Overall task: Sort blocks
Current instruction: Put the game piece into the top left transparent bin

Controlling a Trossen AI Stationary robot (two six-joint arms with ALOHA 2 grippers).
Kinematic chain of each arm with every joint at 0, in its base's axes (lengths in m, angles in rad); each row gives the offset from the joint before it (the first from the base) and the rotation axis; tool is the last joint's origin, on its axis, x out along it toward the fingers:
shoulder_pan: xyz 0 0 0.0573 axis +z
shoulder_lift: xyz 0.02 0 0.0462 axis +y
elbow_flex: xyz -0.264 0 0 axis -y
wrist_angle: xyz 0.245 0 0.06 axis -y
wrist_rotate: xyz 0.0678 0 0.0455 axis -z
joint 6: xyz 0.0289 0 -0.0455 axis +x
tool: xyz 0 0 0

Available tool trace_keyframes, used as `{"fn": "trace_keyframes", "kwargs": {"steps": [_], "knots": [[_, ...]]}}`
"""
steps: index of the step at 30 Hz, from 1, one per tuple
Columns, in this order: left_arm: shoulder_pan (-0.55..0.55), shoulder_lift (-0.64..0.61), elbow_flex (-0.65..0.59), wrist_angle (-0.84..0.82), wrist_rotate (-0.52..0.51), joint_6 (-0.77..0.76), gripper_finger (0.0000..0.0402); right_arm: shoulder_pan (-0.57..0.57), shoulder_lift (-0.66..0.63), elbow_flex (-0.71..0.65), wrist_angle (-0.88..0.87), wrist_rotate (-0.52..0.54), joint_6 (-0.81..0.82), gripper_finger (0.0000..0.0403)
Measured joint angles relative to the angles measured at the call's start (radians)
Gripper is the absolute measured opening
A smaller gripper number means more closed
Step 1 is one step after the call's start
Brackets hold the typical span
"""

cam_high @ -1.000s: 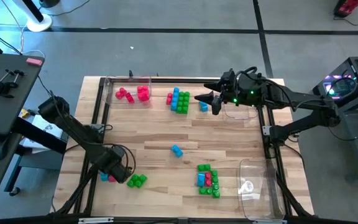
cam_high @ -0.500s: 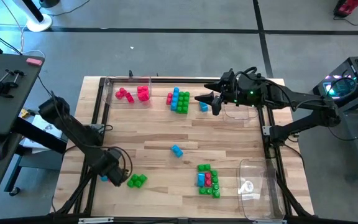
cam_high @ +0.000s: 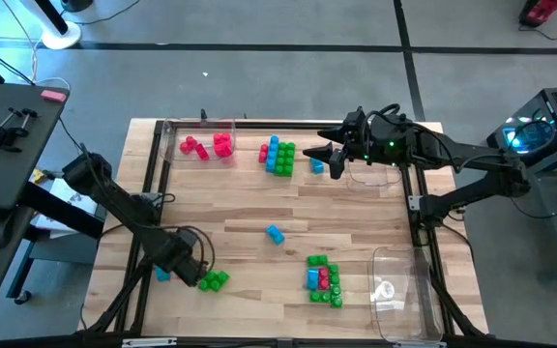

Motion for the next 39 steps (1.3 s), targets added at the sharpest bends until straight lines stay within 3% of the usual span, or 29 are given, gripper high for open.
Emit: {"fn": "trace_keyframes", "kwargs": {"steps": [5, 9, 12, 15, 19, 27, 33, 39], "knots": [[0.067, 0.002, -0.001, 0.008, -0.172, 0.217, 0.0, 0.0, 0.0, 0.0, 0.0, 0.003, 0.0, 0.0227], [0.136, 0.003, -0.002, 0.023, -0.317, 0.481, 0.0, 0.0, 0.0, 0.0, 0.0, 0.003, 0.0, 0.0227], [0.197, 0.008, 0.025, -0.018, -0.328, 0.686, 0.0, 0.0, 0.0, 0.0, 0.0, 0.003, 0.002, 0.0227], [0.245, 0.004, 0.097, -0.133, -0.326, 0.76, 0.0, 0.0, 0.0, 0.0, 0.0, 0.003, 0.0, 0.0227], [0.261, -0.02, 0.191, -0.234, -0.312, 0.69, 0.0, 0.0, 0.0, 0.0, -0.001, 0.003, 0.0, 0.0227], [0.175, -0.048, 0.157, -0.194, -0.216, 0.209, 0.0023, 0.0, 0.0, 0.0, -0.017, 0.004, -0.001, 0.0227], [0.161, -0.049, 0.134, -0.167, -0.201, 0.116, 0.0105, 0.0, 0.0, 0.0, -0.022, 0.004, -0.001, 0.0227], [0.185, -0.049, 0.134, -0.146, -0.214, 0.151, 0.0208, 0.0, 0.0, 0.0, -0.04, 0.004, -0.001, 0.0227]]}}
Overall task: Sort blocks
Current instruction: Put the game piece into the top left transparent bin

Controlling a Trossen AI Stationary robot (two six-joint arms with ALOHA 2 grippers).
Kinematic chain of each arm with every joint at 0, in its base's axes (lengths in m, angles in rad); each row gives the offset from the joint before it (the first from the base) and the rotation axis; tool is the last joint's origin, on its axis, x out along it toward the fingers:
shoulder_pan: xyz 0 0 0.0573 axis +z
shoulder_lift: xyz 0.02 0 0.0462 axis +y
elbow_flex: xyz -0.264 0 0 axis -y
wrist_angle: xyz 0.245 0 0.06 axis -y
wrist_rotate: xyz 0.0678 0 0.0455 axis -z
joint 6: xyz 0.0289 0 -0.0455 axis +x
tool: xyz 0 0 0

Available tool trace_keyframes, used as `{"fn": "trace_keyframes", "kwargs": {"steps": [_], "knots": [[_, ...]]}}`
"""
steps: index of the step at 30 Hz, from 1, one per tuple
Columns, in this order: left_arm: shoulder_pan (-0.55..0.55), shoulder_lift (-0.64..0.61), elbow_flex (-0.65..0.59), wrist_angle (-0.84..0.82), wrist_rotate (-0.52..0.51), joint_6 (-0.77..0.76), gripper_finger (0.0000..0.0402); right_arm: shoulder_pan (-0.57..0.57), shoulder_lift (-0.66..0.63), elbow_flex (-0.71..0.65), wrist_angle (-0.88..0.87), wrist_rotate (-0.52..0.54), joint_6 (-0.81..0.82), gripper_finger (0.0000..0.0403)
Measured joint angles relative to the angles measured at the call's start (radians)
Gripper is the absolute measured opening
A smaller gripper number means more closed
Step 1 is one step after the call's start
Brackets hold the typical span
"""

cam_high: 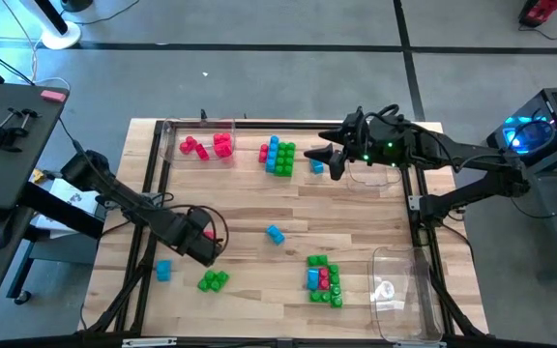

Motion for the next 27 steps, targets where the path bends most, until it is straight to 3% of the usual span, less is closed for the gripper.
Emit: {"fn": "trace_keyframes", "kwargs": {"steps": [5, 8, 17, 21, 27], "knots": [[0.049, 0.0, 0.0, 0.023, -0.038, 0.079, 0.0281, 0.0, 0.0, -0.015, -0.006, 0.0, 0.001, 0.0227], [0.083, 0.001, 0.0, 0.024, -0.037, 0.148, 0.03, 0.0, 0.006, -0.016, -0.016, 0.0, 0.005, 0.0227], [0.121, 0.048, -0.019, 0.104, -0.031, 0.241, 0.0299, 0.0, 0.018, -0.016, -0.015, 0.0, 0.007, 0.0227], [0.12, 0.049, -0.087, 0.207, 0.001, 0.199, 0.0299, 0.0, 0.019, -0.016, -0.016, -0.001, 0.007, 0.0227], [0.12, 0.049, -0.165, 0.226, 0.007, 0.158, 0.0299, 0.0, 0.019, -0.016, -0.016, 0.0, 0.007, 0.0227]]}}
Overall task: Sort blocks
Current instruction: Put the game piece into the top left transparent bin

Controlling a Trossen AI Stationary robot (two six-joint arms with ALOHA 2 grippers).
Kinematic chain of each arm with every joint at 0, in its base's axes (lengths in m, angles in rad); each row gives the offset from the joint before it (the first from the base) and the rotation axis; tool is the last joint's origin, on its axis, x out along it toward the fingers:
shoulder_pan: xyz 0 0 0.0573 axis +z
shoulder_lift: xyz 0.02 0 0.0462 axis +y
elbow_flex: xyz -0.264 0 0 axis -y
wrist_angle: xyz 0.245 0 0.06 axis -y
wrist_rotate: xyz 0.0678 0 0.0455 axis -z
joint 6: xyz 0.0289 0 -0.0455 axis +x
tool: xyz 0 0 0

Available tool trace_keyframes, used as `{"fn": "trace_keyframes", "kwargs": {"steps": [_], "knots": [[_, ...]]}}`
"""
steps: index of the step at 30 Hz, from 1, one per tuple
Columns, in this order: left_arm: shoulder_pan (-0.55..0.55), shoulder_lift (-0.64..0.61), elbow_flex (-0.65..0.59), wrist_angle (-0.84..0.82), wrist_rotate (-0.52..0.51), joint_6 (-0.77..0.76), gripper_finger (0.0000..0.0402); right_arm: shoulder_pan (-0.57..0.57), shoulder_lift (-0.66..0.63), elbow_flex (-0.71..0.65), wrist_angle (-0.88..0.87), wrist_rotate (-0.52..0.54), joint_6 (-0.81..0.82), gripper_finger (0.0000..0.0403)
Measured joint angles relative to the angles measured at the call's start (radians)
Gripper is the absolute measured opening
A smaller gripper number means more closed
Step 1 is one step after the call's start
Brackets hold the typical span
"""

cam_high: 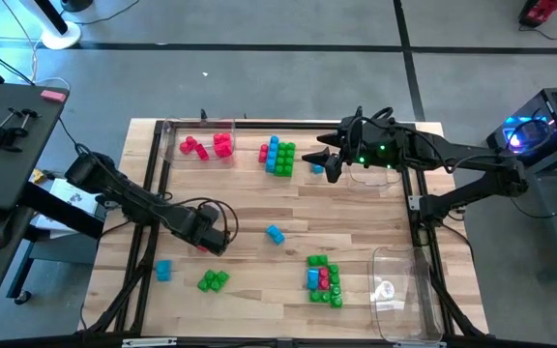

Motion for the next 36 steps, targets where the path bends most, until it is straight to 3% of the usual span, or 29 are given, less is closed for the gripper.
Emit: {"fn": "trace_keyframes", "kwargs": {"steps": [7, 11, 15, 19, 26, 28, 32, 36], "knots": [[0.002, 0.0, -0.111, 0.187, 0.055, 0.022, 0.0299, 0.0, 0.0, 0.0, 0.0, 0.0, 0.0, 0.0227], [0.002, -0.004, -0.129, 0.211, 0.052, 0.025, 0.0289, 0.0, 0.0, 0.0, 0.0, 0.0, 0.0, 0.0227], [0.01, -0.003, -0.131, 0.198, 0.045, 0.03, 0.0225, 0.0, 0.0, 0.0, 0.0, 0.0, 0.0, 0.0227], [0.027, -0.008, -0.118, 0.188, 0.046, 0.048, 0.0097, 0.0, 0.0, 0.0, 0.001, 0.0, 0.014, 0.0227], [0.134, -0.139, -0.02, 0.158, -0.031, 0.315, 0.0091, 0.001, -0.001, 0.0, 0.003, -0.025, 0.03, 0.0227], [0.194, -0.207, 0.039, 0.104, -0.09, 0.405, 0.01, 0.001, -0.002, 0.003, 0.017, -0.054, 0.042, 0.0227], [0.342, -0.328, 0.175, 0.013, -0.312, 0.596, 0.0123, 0.001, -0.015, 0.004, 0.052, -0.121, 0.076, 0.0227], [0.563, -0.382, 0.271, -0.014, -0.445, 0.817, 0.0119, 0.002, -0.037, 0.004, 0.075, -0.192, 0.126, 0.0227]]}}
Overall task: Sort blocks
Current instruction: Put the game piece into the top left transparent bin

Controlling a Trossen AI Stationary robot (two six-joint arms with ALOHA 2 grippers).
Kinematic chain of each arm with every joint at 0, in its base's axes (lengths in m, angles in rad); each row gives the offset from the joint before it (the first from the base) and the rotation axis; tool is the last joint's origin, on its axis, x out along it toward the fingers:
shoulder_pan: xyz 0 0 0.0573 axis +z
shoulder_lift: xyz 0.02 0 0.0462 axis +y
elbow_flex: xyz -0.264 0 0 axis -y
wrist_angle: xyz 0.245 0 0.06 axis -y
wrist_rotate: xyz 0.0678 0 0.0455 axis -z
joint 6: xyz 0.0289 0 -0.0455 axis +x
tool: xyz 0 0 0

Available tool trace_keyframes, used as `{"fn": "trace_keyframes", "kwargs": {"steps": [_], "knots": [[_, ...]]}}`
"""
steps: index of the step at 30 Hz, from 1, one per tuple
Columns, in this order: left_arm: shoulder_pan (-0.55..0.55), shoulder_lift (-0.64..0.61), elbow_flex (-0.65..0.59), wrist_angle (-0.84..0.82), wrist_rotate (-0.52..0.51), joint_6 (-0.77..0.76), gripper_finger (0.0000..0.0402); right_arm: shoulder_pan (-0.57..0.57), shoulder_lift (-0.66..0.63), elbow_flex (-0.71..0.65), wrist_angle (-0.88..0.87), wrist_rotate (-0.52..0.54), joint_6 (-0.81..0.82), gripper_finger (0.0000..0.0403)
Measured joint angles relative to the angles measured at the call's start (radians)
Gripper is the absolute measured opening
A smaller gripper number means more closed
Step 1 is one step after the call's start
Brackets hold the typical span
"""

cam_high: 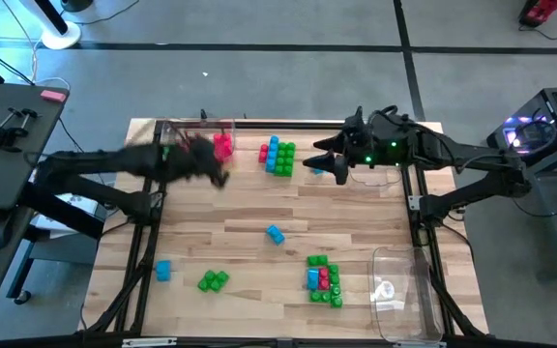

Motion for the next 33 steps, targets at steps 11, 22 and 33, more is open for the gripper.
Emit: {"fn": "trace_keyframes", "kwargs": {"steps": [11, 22, 33], "knots": [[0.569, 0.164, 0.009, -0.005, 0.169, 0.38, 0.0152, 0.095, -0.027, 0.0, 0.033, 0.006, 0.07, 0.0227], [0.633, 0.221, 0.113, 0.034, 0.301, 0.407, 0.0248, 0.176, -0.027, 0.0, 0.046, 0.104, 0.08, 0.0227], [0.316, 0.235, 0.129, 0.389, 0.49, 0.23, 0.0169, 0.168, -0.029, 0.0, 0.045, 0.108, 0.045, 0.0227]]}}
